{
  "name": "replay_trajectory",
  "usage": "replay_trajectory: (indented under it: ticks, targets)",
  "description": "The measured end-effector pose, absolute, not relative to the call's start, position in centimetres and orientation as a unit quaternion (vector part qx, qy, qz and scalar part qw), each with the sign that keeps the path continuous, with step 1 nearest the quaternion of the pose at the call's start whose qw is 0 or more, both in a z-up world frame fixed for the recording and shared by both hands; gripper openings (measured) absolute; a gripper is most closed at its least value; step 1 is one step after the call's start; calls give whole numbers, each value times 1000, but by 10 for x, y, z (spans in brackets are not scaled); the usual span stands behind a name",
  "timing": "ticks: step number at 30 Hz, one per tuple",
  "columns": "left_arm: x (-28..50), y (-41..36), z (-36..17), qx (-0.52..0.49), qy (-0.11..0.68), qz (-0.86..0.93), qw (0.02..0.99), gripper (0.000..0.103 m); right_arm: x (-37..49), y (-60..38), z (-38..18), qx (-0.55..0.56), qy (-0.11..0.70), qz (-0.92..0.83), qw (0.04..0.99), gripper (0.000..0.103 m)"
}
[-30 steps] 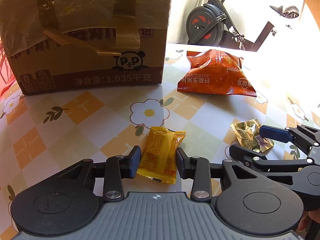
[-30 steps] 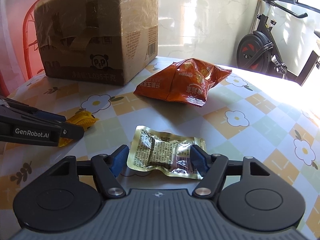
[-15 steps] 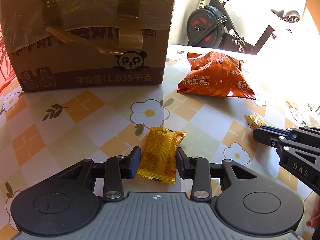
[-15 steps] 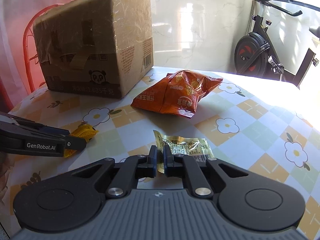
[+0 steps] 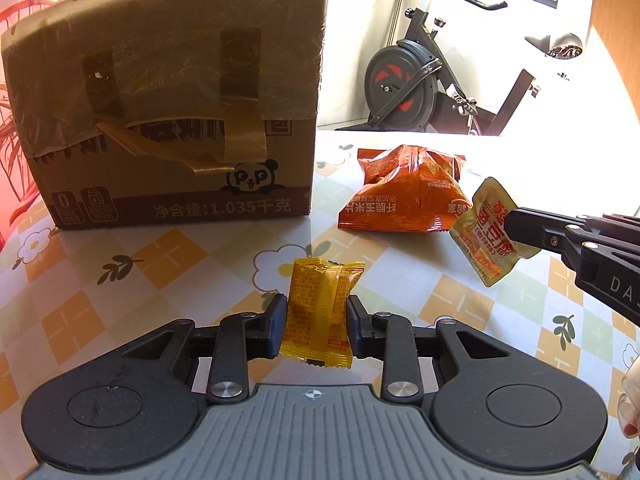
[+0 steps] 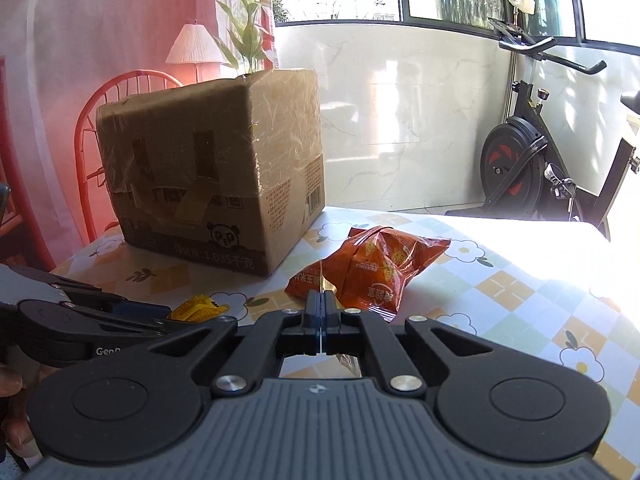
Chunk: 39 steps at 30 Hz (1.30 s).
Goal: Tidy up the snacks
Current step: 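Carry both snacks over the box and open both grippers to release them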
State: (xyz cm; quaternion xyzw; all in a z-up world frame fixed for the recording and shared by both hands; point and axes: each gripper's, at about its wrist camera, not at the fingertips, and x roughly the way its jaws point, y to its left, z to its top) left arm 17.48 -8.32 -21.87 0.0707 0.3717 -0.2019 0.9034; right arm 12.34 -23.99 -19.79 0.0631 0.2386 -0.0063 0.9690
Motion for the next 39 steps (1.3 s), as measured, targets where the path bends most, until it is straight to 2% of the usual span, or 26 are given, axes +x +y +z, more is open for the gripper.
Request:
replay_trajectory:
  ticks: [7,18,23,32,39]
  targets:
    - [181,-97,-182,97,334,-203,915,33,123,-248,-173,68,206,-10,976,0]
    - [191,-103,-135,97,285,-205,931,33,128,-248,-132,40,153,-4,987,0]
    - [202,-94,-98,84,258,-209,940,33,142,-248,-103,32,122,6,992,0]
    - [250,-60,-18,76,211,-186,956,33,202,-231,-39,32,60,55,996,0]
    - [305,-39,-8,80,219,-145,961,33,272,-200,-23,6,60,89,994,0]
